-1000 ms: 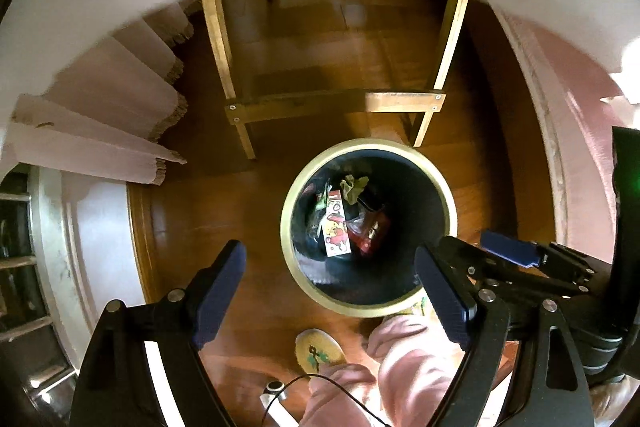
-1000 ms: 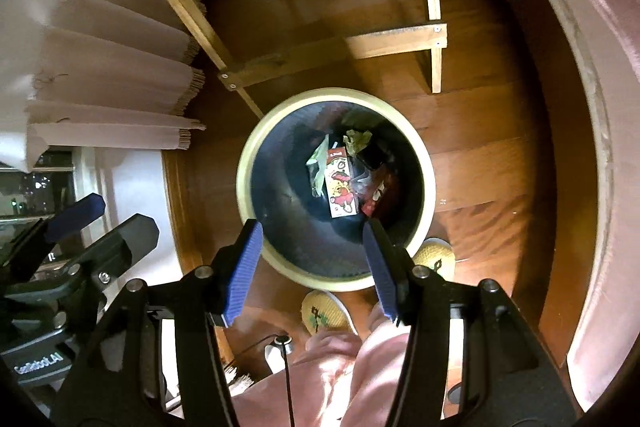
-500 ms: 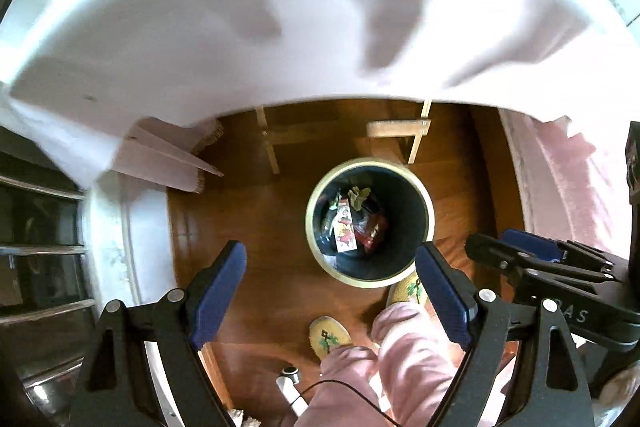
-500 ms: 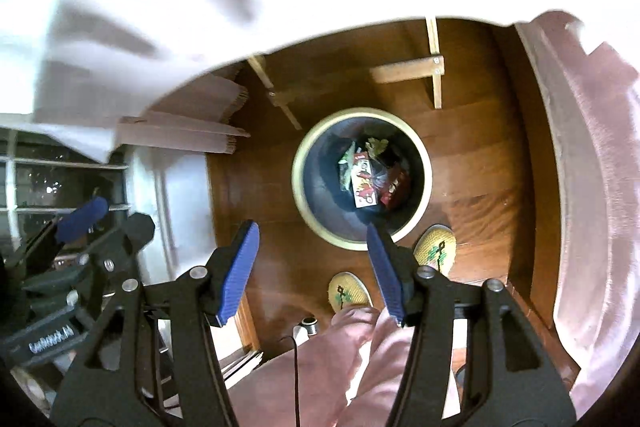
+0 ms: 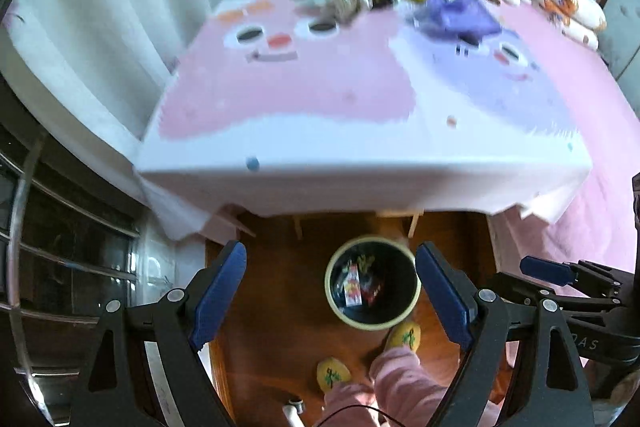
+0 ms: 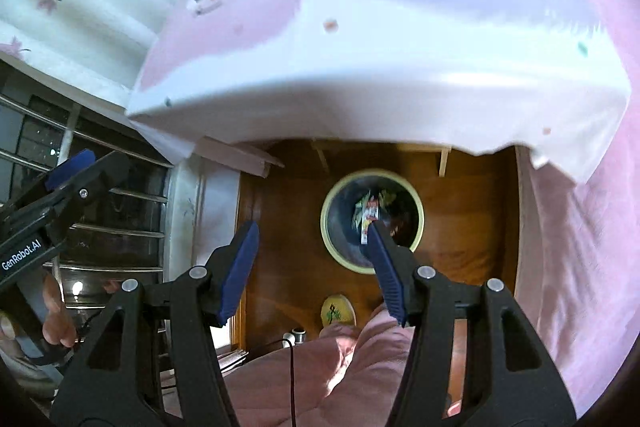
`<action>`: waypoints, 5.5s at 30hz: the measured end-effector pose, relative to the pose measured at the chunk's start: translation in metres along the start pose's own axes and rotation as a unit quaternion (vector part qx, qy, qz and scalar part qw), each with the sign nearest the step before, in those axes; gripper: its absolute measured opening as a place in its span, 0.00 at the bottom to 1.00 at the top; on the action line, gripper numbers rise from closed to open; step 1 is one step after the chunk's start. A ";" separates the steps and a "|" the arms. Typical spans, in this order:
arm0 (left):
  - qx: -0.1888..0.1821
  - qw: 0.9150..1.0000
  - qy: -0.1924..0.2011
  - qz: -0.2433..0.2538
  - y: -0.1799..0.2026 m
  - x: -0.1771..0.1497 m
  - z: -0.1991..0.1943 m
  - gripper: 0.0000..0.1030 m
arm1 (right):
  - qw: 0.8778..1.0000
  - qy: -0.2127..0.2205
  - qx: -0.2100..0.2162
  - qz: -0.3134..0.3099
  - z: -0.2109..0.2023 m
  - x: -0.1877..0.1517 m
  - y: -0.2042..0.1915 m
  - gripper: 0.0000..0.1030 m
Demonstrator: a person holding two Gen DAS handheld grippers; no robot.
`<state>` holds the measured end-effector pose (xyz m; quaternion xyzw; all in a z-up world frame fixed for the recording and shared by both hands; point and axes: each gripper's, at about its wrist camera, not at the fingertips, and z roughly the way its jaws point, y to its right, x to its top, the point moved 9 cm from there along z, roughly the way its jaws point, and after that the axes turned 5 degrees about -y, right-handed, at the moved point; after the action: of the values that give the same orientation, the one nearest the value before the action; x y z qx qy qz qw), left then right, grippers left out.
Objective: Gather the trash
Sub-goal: 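Raise both empty tools back toward the table, then grasp the white tissue with the left tool while the right tool grasps the purple bag, then carry the tissue and purple bag over the blue bin and open both tools, then raise both empty tools back toward the table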
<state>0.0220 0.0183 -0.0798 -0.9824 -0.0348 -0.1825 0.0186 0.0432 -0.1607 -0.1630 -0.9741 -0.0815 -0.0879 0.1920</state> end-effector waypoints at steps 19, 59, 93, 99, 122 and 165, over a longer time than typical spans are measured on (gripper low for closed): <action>0.038 0.996 0.076 -0.019 0.032 0.105 -0.038 0.86 | 0.996 0.078 0.007 -0.048 -0.053 0.122 0.037 0.54; -0.128 0.987 -0.092 0.036 0.012 0.405 0.226 0.94 | 0.929 0.104 -0.085 0.346 0.059 0.390 0.145 0.78; -0.102 0.994 -0.019 0.028 0.025 0.332 0.139 0.29 | 0.986 0.092 0.015 0.141 0.002 0.288 0.059 0.14; -0.087 0.996 0.028 -0.018 0.031 0.258 0.071 0.29 | 0.995 0.087 0.041 0.024 -0.037 0.228 0.032 0.14; -0.057 0.995 -0.083 0.014 0.099 -0.027 0.093 0.29 | 0.995 -0.065 0.062 -0.031 0.064 -0.024 0.037 0.14; -0.076 0.987 -0.140 0.025 0.085 -0.113 0.322 0.84 | 0.981 -0.121 0.029 0.145 0.288 -0.080 0.132 0.60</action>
<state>0.0378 -0.0578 -0.4225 -0.9974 0.0019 -0.0448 -0.0567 0.0310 -0.1793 -0.4887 -0.9730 0.0357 0.0623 0.2195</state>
